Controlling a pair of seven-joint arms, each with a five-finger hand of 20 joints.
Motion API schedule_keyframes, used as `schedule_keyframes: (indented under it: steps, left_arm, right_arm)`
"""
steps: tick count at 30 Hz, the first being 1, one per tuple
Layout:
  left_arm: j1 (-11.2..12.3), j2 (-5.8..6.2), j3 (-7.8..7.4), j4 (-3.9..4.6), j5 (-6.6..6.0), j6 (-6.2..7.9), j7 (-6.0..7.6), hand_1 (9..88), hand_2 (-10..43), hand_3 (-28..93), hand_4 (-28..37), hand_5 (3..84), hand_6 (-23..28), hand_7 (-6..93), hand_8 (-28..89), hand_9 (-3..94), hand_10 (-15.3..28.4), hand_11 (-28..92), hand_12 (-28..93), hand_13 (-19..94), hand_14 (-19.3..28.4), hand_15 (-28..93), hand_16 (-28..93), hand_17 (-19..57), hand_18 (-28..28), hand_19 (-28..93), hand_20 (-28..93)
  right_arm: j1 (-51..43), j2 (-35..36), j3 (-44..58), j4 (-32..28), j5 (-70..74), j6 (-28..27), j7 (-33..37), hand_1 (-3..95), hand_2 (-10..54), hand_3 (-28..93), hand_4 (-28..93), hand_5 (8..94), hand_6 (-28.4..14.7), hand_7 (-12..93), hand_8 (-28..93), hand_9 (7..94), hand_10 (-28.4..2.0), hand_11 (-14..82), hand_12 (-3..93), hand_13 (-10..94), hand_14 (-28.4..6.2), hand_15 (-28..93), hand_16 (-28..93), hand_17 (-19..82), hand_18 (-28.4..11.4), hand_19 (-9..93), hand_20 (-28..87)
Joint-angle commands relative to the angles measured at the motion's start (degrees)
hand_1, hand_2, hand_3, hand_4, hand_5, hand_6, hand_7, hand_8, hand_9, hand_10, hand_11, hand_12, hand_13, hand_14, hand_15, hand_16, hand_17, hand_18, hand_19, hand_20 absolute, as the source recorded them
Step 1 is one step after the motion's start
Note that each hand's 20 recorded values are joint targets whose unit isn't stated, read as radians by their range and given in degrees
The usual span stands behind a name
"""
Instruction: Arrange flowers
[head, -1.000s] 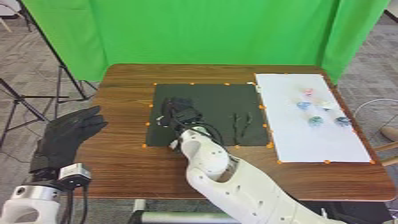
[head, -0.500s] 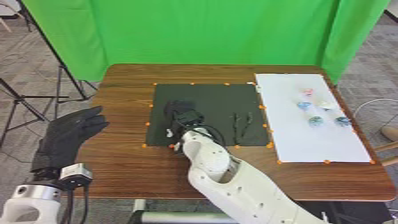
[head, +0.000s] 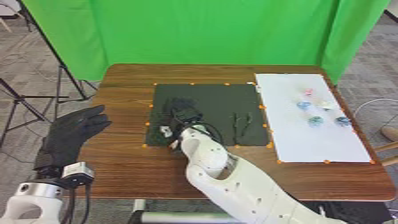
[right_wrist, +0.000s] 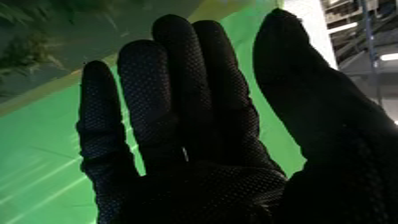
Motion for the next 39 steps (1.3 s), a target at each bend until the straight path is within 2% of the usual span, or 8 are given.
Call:
schedule_keyframes:
  steps: [1,6,10,11,18,23,30,39]
  left_arm:
    - [1.49,1.18,-0.03,-0.23,-0.92,0.88,1.32,28.2,3.4,82,-13.0,47.6,14.5,15.5,-9,41.1,22.7,39,11,28,28.2,61,-12,-9.7,21.8,56,16]
    - [3.01,1.05,-0.63,-0.73,-1.16,1.4,1.8,28.1,3.5,82,-13.0,47.6,14.5,15.6,-9,41.1,22.6,39,11,28,28.3,61,-12,-9.6,21.8,56,16]
    - [6.21,1.22,-1.89,-1.88,-2.01,2.83,2.93,28.1,3.5,82,-13.0,47.6,14.5,15.6,-8,41.0,22.7,39,11,28,28.3,61,-12,-9.6,21.8,56,16]
    - [7.39,1.62,-2.23,-2.21,-2.68,3.75,3.85,28.1,3.5,82,-13.0,47.6,14.5,15.5,-8,41.0,22.7,39,11,28,28.3,61,-12,-9.6,21.8,56,16]
    - [13.02,0.81,-4.87,-4.28,-3.43,5.72,5.51,27.8,3.6,82,-13.3,47.6,14.5,15.5,-8,41.1,22.6,39,11,28,28.3,61,-12,-9.6,21.8,56,16]
    - [15.45,-0.1,-5.83,-5.25,-3.36,6.59,5.87,27.8,3.6,82,-13.6,47.8,14.5,15.5,-8,42.0,22.9,42,13,29,28.3,62,-11,-9.5,21.8,56,16]
    - [14.14,-0.86,-4.89,-5.24,-2.49,5.85,4.48,27.7,3.7,82,-13.7,47.9,14.5,15.6,-8,41.8,22.9,41,12,29,28.4,62,-12,-9.5,21.7,56,16]
    - [12.43,-1.17,-3.47,-5.14,-1.76,5.1,3.61,27.7,3.7,82,-13.8,47.8,14.6,15.5,-8,41.4,22.9,41,12,29,28.3,61,-12,-9.5,21.8,56,16]
  right_arm:
    - [3.54,-0.6,0.63,1.01,-0.91,1.01,1.12,39.4,-9.5,81,-28,61.1,-4.2,28,-16,63.3,-13.6,36.4,17.9,51,-11.8,71,17,18,-21.2,75,17]
    - [3.54,0.34,0.19,-0.18,-0.88,0.82,0.08,38.8,-9.5,81,-28,60.6,-4.6,27,-16,62.9,-13.6,34.8,17.6,50,-12.0,71,17,18,-21.6,75,17]
    - [3.05,2.0,0.03,-3.25,-1.34,-1.08,-1.44,38.0,-9.5,81,-28,59.9,-4.8,26,-15,62.6,-13.7,34.5,17.6,49,-12.5,71,17,17,-22.1,75,17]
    - [3.14,2.8,-0.2,-4.55,-0.81,-1.56,-1.66,37.7,-9.5,82,-28,59.7,-4.8,26,-15,62.4,-13.8,34.1,17.6,49,-12.7,71,17,17,-22.4,75,17]
    - [5.02,16.9,-0.44,-20.46,3.14,-6.18,-2.78,34.2,-9.5,83,-28,57.7,-6.0,24,-14,60.0,-15.1,32.7,17.5,48,-14.5,71,17,15,-23.4,74,17]
    - [-3.14,26.61,10.85,-30.02,5.86,-9.11,-4.31,33.6,-9.4,84,-28,56.4,-7.0,22,-14,58.3,-16.5,31.3,17.7,47,-15.7,71,16,14,-23.6,74,17]
    - [-21.95,37.0,30.75,-34.28,6.09,-6.92,-3.51,33.1,-8.4,84,-28,53.4,-7.8,20,-12,54.5,-17.8,29.0,17.6,44,-16.6,71,15,14,-23.1,75,18]
    - [-39.6,39.39,49.59,-31.95,9.0,-6.32,1.32,32.7,-8.0,84,-28,51.8,-8.0,19,-12,52.1,-17.2,24.8,16.9,46,-15.8,72,15,18,-22.1,78,20]
